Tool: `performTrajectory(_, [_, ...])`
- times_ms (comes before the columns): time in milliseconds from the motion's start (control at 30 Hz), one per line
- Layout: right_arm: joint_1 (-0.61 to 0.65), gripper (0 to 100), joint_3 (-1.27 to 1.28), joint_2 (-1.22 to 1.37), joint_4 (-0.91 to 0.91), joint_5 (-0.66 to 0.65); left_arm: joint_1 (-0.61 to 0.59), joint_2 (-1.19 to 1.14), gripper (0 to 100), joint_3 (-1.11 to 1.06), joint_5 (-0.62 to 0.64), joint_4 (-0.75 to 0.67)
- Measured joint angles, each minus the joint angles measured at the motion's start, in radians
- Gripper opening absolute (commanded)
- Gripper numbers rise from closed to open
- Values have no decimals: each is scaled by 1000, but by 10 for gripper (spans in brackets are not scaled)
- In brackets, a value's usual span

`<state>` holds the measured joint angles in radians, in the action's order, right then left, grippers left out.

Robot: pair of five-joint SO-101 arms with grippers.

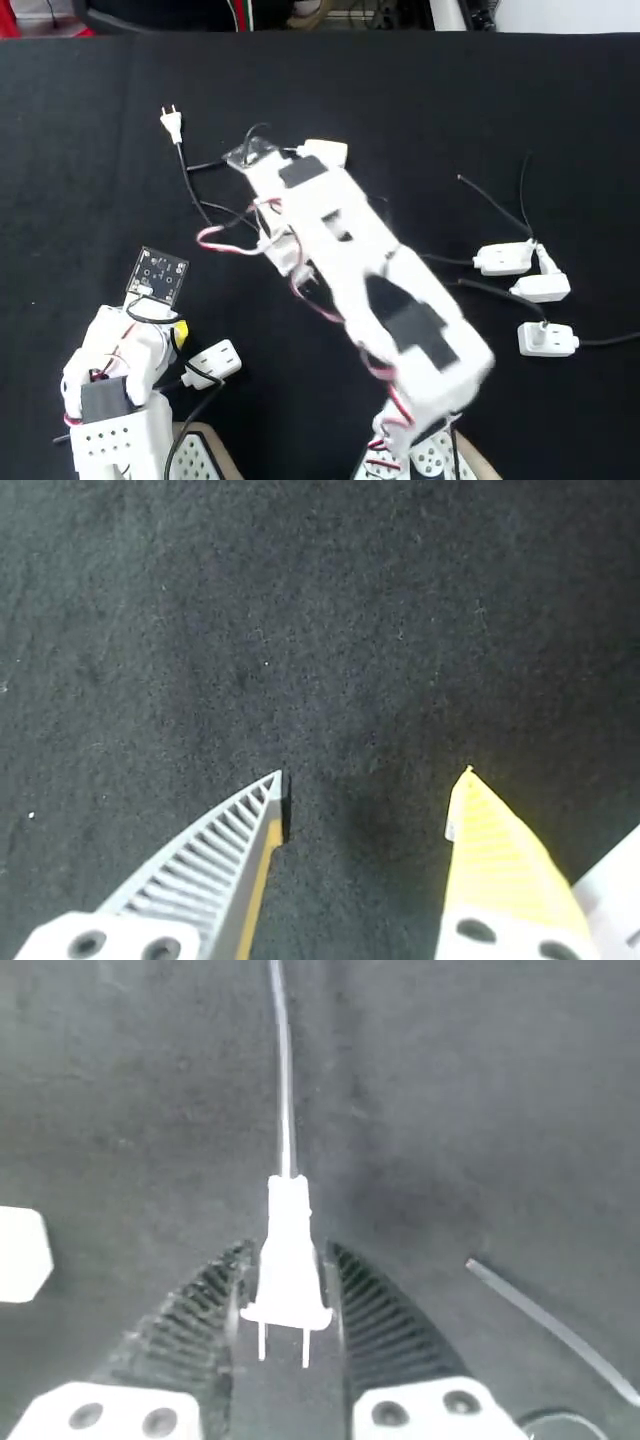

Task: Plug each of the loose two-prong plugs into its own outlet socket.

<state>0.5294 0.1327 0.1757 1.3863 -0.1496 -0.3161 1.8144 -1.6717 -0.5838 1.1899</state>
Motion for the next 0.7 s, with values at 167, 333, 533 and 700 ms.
performTrajectory(167, [2, 11, 249, -325, -144, 31, 0, 0, 266, 0, 6, 0])
performTrajectory(333, [51, 11, 413, -600, -186, 46, 0, 0, 266, 2, 91, 0])
performTrajectory(533, [58, 11, 569, -850, -347, 198, 32, 0, 266, 61, 189, 0])
performTrajectory(700, [58, 11, 726, -928, -582, 394, 186, 0, 271, 155, 345, 0])
